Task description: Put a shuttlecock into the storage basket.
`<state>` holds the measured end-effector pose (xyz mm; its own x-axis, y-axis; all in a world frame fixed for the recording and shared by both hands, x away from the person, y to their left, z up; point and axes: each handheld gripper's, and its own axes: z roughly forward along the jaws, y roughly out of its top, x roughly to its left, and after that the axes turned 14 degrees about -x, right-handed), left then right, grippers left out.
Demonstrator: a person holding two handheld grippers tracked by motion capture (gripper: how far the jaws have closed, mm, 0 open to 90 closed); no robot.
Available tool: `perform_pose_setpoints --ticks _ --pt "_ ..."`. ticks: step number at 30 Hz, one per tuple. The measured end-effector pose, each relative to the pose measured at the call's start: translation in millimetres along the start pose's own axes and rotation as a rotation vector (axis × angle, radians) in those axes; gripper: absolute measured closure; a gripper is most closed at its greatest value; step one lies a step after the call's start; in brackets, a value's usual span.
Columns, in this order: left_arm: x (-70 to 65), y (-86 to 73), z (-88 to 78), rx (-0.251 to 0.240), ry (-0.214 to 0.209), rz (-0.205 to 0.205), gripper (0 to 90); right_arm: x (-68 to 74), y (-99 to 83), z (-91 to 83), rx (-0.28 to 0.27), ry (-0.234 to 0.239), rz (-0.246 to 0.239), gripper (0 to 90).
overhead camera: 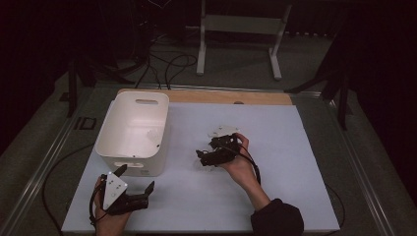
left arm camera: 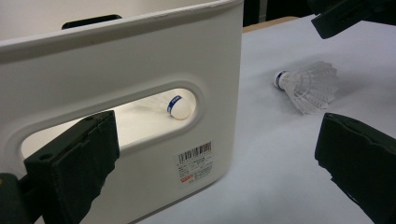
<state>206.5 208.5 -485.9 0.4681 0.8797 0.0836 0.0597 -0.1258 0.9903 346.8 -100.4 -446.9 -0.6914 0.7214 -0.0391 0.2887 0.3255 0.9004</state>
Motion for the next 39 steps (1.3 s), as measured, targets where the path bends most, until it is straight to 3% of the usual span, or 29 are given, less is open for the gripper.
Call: perform_pose_setpoints --ticks 31,39 --pt "-0.1 0.1 -0.2 0.000 0.000 0.001 0.5 5.8 -23.2 12.4 0.107 0.004 -0.030 9.3" --pt "-0.1 0.0 -0.1 0.000 0.001 0.001 0.5 8.2 -29.0 16.1 0.142 0.004 -0.040 13.3"
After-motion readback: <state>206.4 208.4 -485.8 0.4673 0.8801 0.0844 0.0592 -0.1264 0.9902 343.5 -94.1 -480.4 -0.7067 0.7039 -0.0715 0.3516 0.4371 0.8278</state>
